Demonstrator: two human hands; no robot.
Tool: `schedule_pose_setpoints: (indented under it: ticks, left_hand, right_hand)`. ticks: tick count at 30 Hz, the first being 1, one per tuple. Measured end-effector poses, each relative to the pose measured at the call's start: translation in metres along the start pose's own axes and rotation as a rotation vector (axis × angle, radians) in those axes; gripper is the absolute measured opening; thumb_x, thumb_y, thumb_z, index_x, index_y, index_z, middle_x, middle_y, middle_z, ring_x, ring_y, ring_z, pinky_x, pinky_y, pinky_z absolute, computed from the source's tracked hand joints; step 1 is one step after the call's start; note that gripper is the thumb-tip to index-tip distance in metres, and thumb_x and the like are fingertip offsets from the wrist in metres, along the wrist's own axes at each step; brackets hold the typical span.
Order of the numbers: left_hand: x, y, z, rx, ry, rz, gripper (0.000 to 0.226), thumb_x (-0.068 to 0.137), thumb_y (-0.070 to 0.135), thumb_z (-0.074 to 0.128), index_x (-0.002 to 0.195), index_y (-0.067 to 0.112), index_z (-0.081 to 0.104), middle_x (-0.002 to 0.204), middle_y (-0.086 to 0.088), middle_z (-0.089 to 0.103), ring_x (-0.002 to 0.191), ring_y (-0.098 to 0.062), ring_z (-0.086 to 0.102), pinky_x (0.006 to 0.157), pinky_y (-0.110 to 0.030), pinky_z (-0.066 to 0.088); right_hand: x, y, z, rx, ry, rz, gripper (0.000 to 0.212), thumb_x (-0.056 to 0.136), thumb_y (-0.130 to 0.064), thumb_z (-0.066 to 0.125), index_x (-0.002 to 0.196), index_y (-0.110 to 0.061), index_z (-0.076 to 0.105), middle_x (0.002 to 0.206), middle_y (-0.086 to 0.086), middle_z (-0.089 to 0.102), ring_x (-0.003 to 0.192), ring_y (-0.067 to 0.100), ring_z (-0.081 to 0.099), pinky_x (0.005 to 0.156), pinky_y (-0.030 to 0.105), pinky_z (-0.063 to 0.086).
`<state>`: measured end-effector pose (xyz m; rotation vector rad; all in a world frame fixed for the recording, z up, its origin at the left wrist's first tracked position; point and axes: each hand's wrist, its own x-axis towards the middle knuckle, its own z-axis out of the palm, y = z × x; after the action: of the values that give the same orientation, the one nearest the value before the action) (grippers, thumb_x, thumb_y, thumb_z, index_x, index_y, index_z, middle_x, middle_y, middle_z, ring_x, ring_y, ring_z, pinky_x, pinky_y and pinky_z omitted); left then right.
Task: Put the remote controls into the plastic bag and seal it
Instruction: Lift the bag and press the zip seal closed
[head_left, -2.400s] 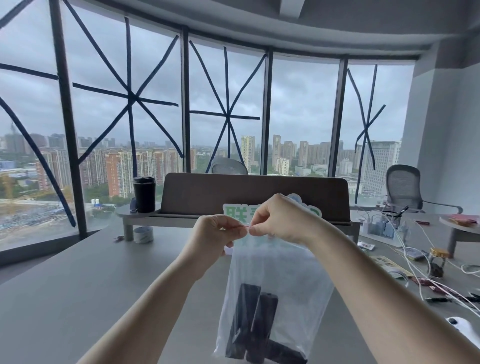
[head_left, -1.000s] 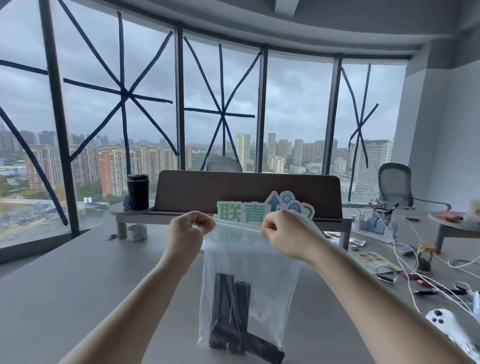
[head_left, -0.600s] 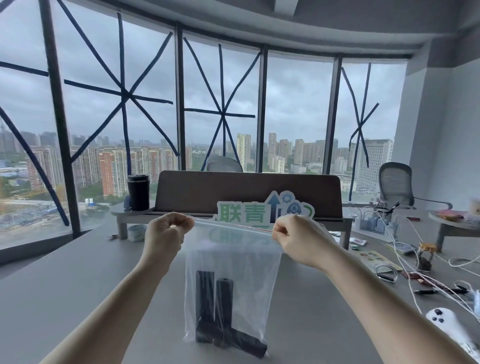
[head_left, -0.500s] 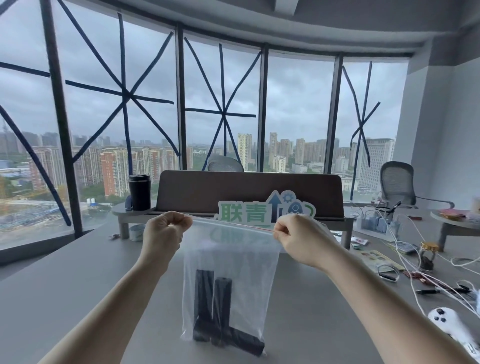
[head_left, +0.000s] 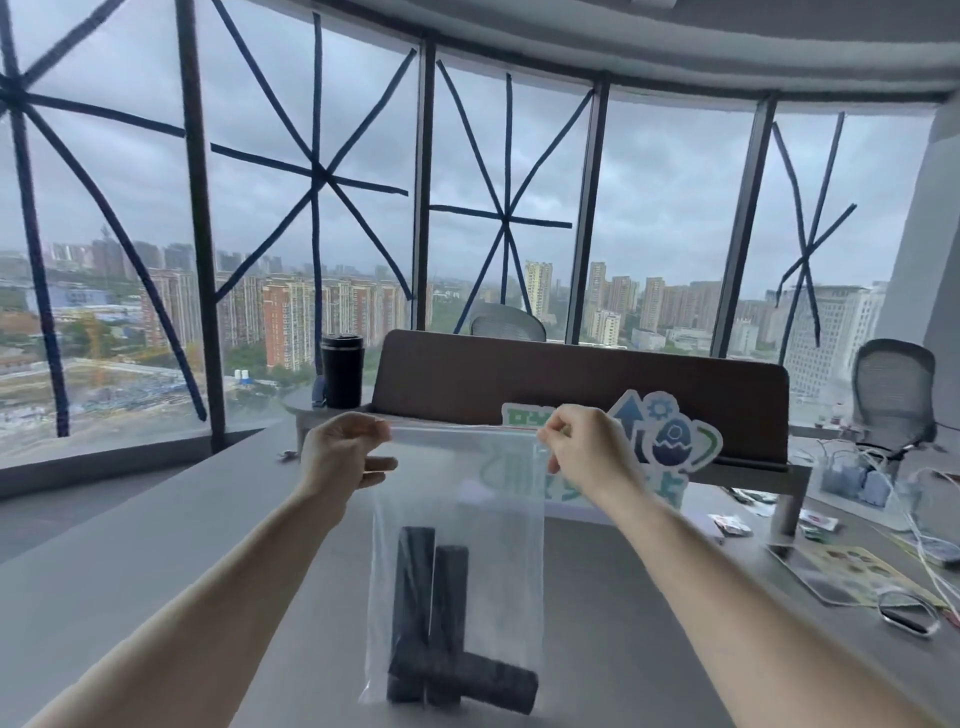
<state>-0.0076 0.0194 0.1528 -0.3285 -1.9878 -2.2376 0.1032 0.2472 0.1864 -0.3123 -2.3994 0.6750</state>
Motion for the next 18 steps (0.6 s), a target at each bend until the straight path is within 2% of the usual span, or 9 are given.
schedule_pose_setpoints:
  ticks: [2, 4, 9, 12, 14, 16, 18]
  left_hand:
    - [0.032, 0.0, -0.005, -0.039, 0.038, -0.028, 0.016, 0.084, 0.003, 0.062, 0.074, 0.016, 0.064, 0.081, -0.006, 0.067, 0.053, -0.019, 0.068, 0.047, -0.026, 0.056]
    - [0.064, 0.005, -0.012, -0.082, 0.079, -0.009, 0.019, 0.084, -0.002, 0.059, 0.072, 0.013, 0.064, 0.081, -0.012, 0.067, 0.061, -0.022, 0.067, 0.053, -0.026, 0.057]
    - [0.117, -0.001, -0.038, -0.116, 0.172, 0.113, 0.015, 0.08, 0.0, 0.066, 0.07, 0.011, 0.067, 0.075, -0.012, 0.068, 0.074, -0.025, 0.066, 0.075, -0.033, 0.058]
    - [0.123, -0.044, -0.057, -0.09, 0.185, 0.075, 0.007, 0.079, 0.003, 0.069, 0.073, 0.007, 0.069, 0.074, -0.014, 0.068, 0.078, -0.027, 0.067, 0.078, -0.033, 0.058]
    - [0.116, -0.08, -0.069, -0.071, 0.197, 0.004, 0.006, 0.078, 0.0, 0.068, 0.074, 0.005, 0.069, 0.075, -0.017, 0.067, 0.077, -0.028, 0.067, 0.074, -0.026, 0.059]
    - [0.103, -0.112, -0.08, -0.045, 0.191, -0.057, 0.008, 0.079, -0.001, 0.066, 0.073, 0.004, 0.067, 0.072, -0.015, 0.065, 0.072, -0.027, 0.064, 0.066, -0.02, 0.058]
    - [0.087, -0.14, -0.089, 0.028, 0.165, -0.079, 0.009, 0.081, 0.0, 0.063, 0.073, 0.004, 0.067, 0.067, -0.014, 0.064, 0.067, -0.025, 0.061, 0.062, -0.02, 0.056]
  right_hand:
    - [0.033, -0.009, 0.026, 0.115, 0.032, 0.03, 0.024, 0.093, -0.019, 0.062, 0.071, -0.013, 0.066, 0.06, -0.002, 0.073, 0.05, 0.011, 0.065, 0.062, 0.046, 0.062]
    - [0.06, -0.023, 0.047, 0.188, 0.092, 0.026, 0.024, 0.093, -0.018, 0.062, 0.07, -0.013, 0.067, 0.062, 0.0, 0.074, 0.045, 0.015, 0.063, 0.06, 0.047, 0.061]
    - [0.084, -0.041, 0.087, 0.293, 0.183, -0.072, 0.022, 0.091, -0.024, 0.063, 0.069, -0.021, 0.066, 0.07, -0.005, 0.075, 0.057, 0.022, 0.069, 0.065, 0.04, 0.059]
    - [0.07, -0.024, 0.126, 0.24, 0.043, -0.085, 0.017, 0.088, -0.022, 0.062, 0.073, -0.021, 0.067, 0.074, -0.005, 0.075, 0.06, 0.022, 0.069, 0.065, 0.04, 0.058]
    - [0.052, -0.01, 0.151, 0.173, -0.08, -0.06, 0.014, 0.085, -0.025, 0.061, 0.073, -0.02, 0.067, 0.075, -0.004, 0.075, 0.063, 0.025, 0.069, 0.068, 0.041, 0.058]
    - [0.033, 0.003, 0.171, 0.125, -0.197, -0.027, 0.016, 0.083, -0.028, 0.062, 0.071, -0.018, 0.067, 0.07, -0.002, 0.075, 0.057, 0.023, 0.069, 0.068, 0.039, 0.058]
    - [0.017, 0.011, 0.182, 0.137, -0.304, 0.015, 0.016, 0.083, -0.027, 0.065, 0.071, -0.016, 0.068, 0.068, 0.0, 0.075, 0.047, 0.018, 0.066, 0.066, 0.038, 0.059]
